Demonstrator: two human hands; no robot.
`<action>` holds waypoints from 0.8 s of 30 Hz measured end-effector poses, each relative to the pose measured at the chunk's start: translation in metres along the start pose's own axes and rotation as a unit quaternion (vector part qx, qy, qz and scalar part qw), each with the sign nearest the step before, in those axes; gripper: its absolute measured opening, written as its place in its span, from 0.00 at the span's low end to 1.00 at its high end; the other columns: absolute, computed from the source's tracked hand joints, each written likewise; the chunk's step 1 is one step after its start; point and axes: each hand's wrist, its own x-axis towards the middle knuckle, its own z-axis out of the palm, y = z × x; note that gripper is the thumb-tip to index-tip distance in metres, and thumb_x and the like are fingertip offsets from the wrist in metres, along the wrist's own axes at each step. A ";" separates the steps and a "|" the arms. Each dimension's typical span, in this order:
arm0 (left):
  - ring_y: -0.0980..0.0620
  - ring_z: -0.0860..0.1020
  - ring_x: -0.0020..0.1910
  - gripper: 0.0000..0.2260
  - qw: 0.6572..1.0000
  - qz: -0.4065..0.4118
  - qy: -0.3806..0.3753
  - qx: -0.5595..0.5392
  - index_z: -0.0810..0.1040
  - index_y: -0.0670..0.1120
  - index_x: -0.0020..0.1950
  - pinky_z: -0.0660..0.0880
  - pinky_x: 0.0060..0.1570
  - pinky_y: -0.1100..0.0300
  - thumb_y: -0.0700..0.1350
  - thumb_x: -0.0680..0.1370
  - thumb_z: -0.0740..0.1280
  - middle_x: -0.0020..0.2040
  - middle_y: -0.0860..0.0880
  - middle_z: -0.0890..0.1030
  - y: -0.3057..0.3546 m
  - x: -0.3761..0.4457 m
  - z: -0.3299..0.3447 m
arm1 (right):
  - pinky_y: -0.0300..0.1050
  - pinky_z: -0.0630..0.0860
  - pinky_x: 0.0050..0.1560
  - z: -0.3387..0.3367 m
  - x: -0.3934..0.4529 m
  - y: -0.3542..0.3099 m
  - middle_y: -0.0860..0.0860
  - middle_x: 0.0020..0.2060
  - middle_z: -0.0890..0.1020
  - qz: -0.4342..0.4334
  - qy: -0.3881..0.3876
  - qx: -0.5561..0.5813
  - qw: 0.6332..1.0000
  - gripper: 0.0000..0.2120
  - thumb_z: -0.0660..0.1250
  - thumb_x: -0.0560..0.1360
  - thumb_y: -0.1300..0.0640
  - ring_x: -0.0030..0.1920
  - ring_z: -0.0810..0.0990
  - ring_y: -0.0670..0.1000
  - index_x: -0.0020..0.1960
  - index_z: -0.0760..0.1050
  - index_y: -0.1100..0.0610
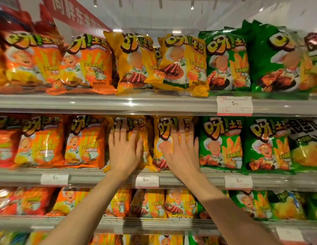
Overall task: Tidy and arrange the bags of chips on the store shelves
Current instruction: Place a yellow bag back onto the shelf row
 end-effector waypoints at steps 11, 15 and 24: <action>0.40 0.52 0.79 0.29 0.998 0.039 -0.018 0.035 0.57 0.50 0.80 0.51 0.75 0.40 0.62 0.82 0.53 0.79 0.39 0.56 -0.010 -0.005 0.014 | 0.63 0.59 0.75 0.018 -0.002 0.008 0.54 0.78 0.58 0.015 0.022 0.005 1.000 0.37 0.48 0.78 0.30 0.79 0.51 0.60 0.79 0.53 0.51; 0.39 0.57 0.77 0.29 0.999 0.036 -0.015 0.030 0.58 0.50 0.80 0.54 0.74 0.40 0.62 0.82 0.54 0.77 0.39 0.62 -0.012 -0.005 0.016 | 0.60 0.60 0.75 0.022 0.000 0.009 0.54 0.77 0.60 0.021 0.024 0.001 0.999 0.36 0.49 0.78 0.30 0.78 0.53 0.60 0.78 0.55 0.51; 0.41 0.59 0.76 0.27 0.999 0.033 -0.027 -0.025 0.64 0.50 0.77 0.55 0.74 0.41 0.61 0.81 0.55 0.76 0.41 0.64 -0.013 -0.001 0.005 | 0.61 0.50 0.78 0.014 -0.001 0.010 0.53 0.78 0.57 0.015 -0.001 0.013 1.000 0.37 0.49 0.78 0.29 0.79 0.49 0.59 0.79 0.51 0.48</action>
